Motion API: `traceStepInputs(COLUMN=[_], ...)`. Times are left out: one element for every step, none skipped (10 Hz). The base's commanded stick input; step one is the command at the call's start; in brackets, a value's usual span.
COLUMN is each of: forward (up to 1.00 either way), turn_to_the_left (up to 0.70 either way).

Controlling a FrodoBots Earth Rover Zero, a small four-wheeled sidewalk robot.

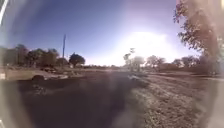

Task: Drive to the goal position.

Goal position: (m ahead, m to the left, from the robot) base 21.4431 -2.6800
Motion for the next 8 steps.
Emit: traceStepInputs(forward=[0.5,0.5,0.5,0.5,0.5,0.5,0.5,0.5], turn_to_the_left=[0.0,0.0,0.0,0.0,0.0,0.0,0.0,0.0])
